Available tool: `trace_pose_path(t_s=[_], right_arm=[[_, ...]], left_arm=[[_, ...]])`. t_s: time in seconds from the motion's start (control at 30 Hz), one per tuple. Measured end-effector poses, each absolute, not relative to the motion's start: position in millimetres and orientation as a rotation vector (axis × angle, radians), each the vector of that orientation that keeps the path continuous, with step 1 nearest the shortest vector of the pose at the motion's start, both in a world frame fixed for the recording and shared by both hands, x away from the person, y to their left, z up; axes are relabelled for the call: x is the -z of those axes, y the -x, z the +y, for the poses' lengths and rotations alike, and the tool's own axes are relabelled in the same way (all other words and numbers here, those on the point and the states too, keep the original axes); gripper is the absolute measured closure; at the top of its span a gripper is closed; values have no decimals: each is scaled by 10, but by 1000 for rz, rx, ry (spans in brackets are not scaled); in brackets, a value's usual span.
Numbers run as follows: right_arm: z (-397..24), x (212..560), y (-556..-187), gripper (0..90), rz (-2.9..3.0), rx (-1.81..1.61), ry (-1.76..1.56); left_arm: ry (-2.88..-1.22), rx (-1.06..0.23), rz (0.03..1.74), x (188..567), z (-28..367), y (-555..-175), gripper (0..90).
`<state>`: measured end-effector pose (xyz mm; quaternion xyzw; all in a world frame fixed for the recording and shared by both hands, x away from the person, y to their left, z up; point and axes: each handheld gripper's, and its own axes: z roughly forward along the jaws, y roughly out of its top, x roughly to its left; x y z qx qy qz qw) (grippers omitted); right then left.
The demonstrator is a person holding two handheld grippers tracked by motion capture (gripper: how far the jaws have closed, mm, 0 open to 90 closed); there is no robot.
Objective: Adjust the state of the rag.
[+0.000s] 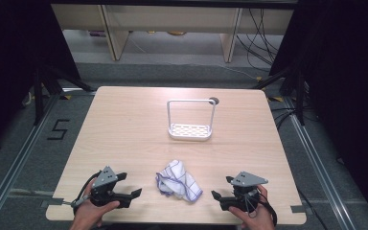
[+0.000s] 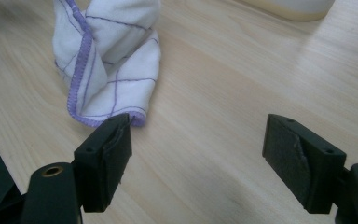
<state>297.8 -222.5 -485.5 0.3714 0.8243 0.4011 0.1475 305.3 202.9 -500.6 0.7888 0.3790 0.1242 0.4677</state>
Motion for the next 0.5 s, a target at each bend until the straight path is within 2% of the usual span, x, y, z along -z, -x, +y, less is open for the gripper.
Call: trace_pose_path(t_s=[0.23, 0.5], right_arm=[[-2212, 4853, -2964, 247, 2378, -1171, -1095], [-2182, 4854, -2964, 250, 2391, -1186, -1078]], left_arm=[[-1906, -305, 926, 5014, 2003, -3048, 148], [-1914, -246, 868, 4996, 1941, -3029, 147]])
